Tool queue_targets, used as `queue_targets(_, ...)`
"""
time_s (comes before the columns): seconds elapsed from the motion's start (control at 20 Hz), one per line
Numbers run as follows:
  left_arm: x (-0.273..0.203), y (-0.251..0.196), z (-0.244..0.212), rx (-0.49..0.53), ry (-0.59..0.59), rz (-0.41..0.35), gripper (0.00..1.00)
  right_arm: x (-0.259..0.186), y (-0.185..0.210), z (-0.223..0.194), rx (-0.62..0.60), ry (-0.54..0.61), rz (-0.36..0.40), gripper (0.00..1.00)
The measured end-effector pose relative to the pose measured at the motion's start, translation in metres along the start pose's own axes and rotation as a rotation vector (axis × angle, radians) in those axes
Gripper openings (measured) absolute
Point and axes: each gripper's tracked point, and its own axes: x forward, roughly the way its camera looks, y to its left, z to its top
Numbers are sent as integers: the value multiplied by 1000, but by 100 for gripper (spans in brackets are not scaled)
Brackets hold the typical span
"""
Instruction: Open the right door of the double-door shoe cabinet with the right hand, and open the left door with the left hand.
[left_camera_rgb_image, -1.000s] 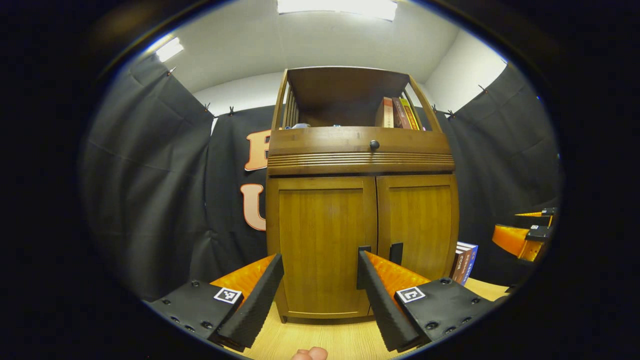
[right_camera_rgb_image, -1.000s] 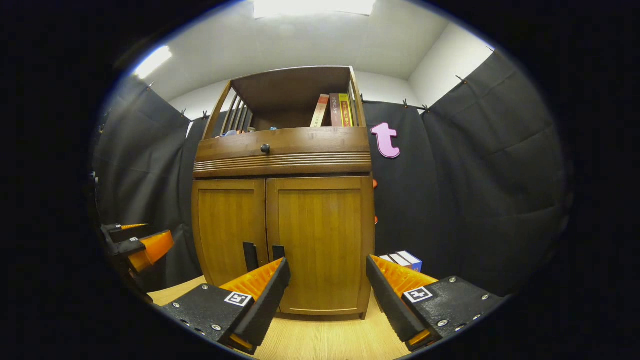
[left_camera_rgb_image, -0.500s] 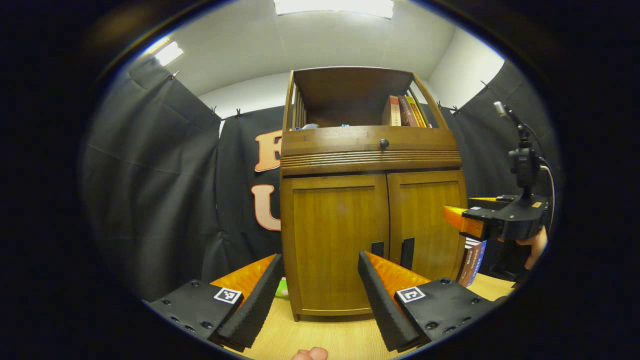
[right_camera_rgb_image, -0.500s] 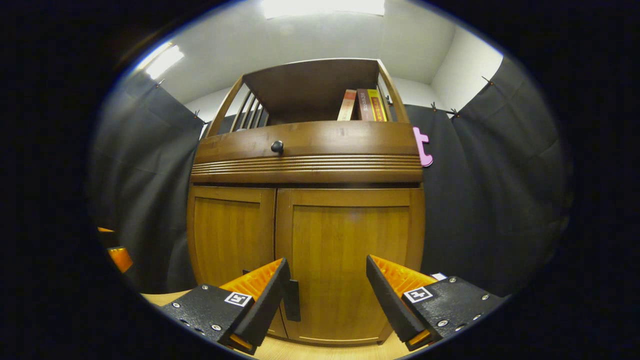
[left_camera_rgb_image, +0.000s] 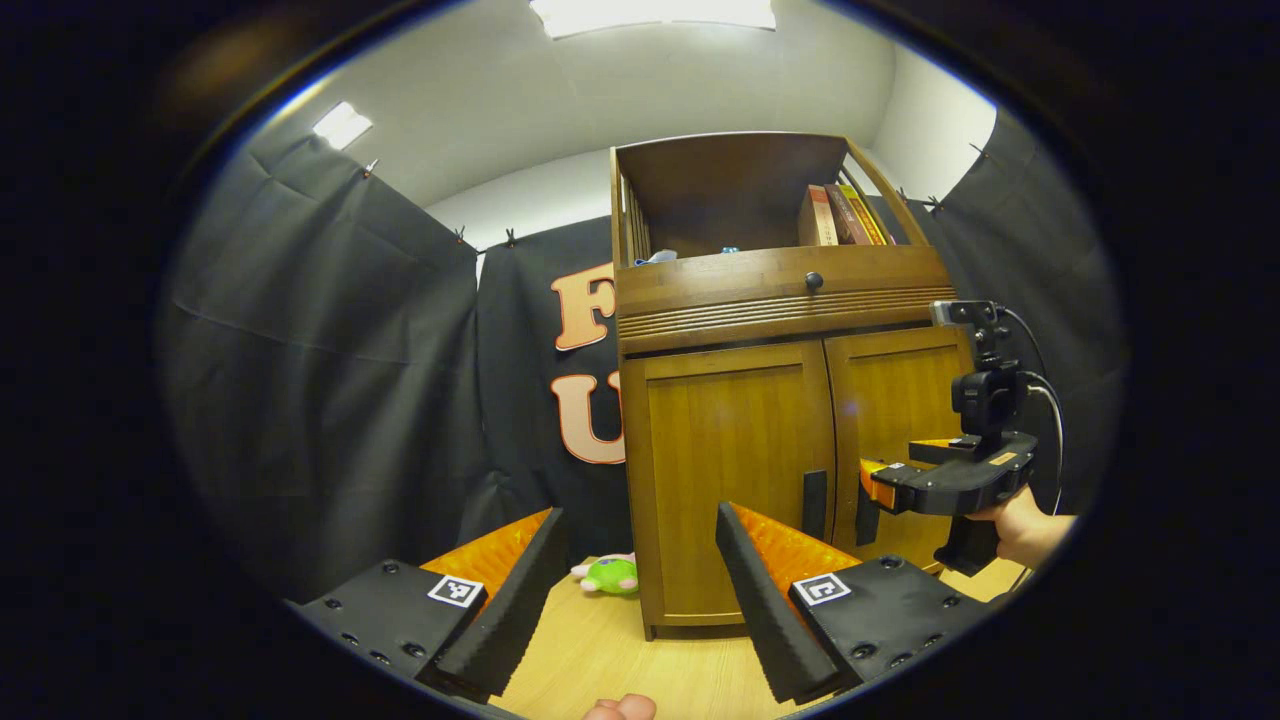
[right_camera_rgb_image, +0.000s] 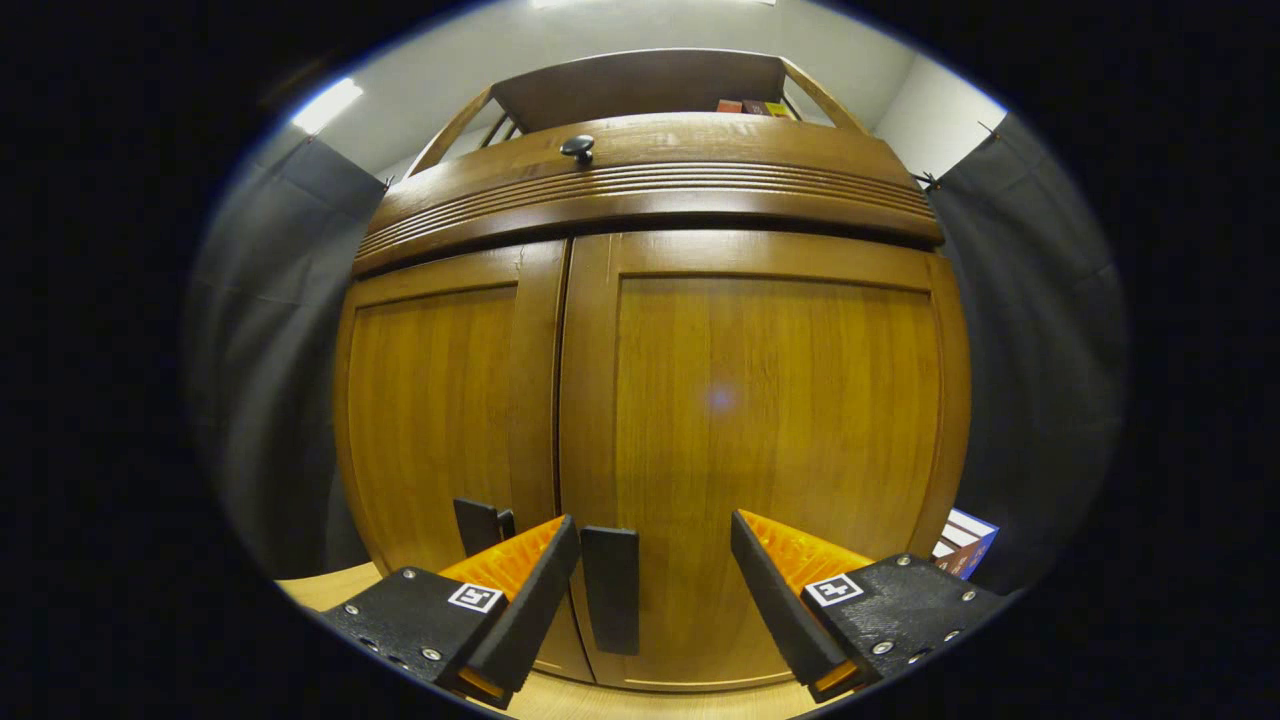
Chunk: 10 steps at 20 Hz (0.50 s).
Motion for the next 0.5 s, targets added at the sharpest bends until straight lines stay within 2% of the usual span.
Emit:
queue_targets(0.15,1,3,0,-17,0,7,95,12,2,-3,-17,1,-6,94)
queue_targets(0.35,5,7,-1,-18,-1,16,95,25,-3,-8,31,13,-36,92)
queue_targets(0.4,6,8,0,-18,-3,20,95,25,-4,-10,29,17,-45,90)
queue_targets(0.5,7,9,1,-24,-6,23,95,26,0,-10,41,-3,-41,80)
